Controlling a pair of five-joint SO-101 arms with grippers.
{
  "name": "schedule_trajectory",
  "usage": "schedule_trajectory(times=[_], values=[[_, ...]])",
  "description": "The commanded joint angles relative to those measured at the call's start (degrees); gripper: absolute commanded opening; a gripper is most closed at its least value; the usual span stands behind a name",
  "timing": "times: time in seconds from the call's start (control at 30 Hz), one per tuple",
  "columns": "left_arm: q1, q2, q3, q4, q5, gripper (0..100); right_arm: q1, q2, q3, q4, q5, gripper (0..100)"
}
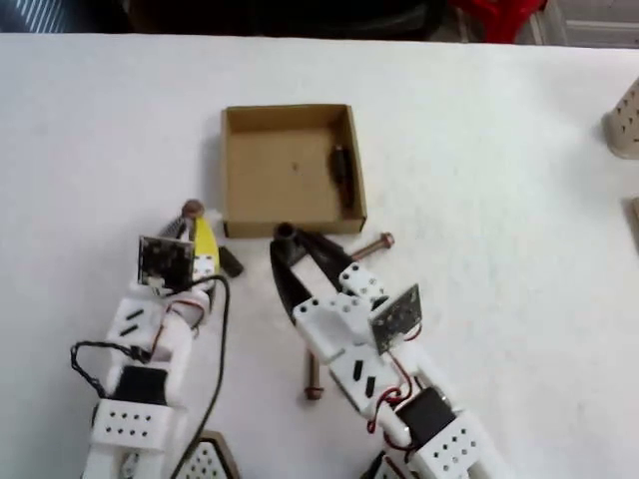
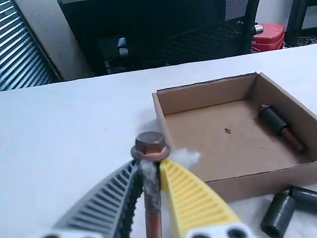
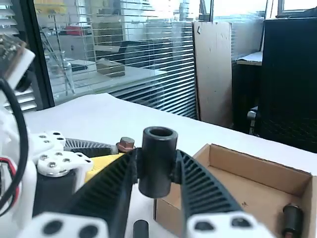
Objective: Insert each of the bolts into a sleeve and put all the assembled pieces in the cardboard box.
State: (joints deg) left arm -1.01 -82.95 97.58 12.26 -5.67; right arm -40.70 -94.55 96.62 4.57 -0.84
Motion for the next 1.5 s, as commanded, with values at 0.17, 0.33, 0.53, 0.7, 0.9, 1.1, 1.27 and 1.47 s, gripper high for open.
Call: schedule_trajectory(times=[0.17, 0.33, 0.53, 0.7, 0.9, 1.1, 1.27, 1.47], values=[[-2.15, -1.45, -0.26, -4.66, 2.55, 2, 1.45, -0.57, 0.53, 0.75, -7.74, 1.7], [-3.74, -1.45, -0.7, -19.43, 14.51, 2, 1.71, -0.57, 0.53, 3.47, -7.74, 1.7], [0.92, -1.45, -0.88, -31.12, 18.11, 2, 1.71, -0.57, 0.53, 5.14, -7.74, 1.7], [4.79, -1.54, -4.48, -28.4, 13.27, 2, 1.71, -0.57, 0.53, 6.02, -7.74, 1.7], [12.62, -1.54, -18.46, -3.96, 13.01, 2, 1.71, -0.66, 0.53, 7.16, -7.47, 1.7], [15.6, -1.36, -31.03, 11.25, 13.01, 2, 1.71, -0.66, 0.53, 7.16, -7.47, 1.7], [19.56, -1.36, -36.92, 19.16, 13.1, 2, 1.71, -0.66, 0.53, 7.16, -7.47, 1.7], [24.48, -1.27, -38.07, 20.22, 13.19, 2, 1.71, -0.66, 0.53, 7.16, -7.47, 1.7]])
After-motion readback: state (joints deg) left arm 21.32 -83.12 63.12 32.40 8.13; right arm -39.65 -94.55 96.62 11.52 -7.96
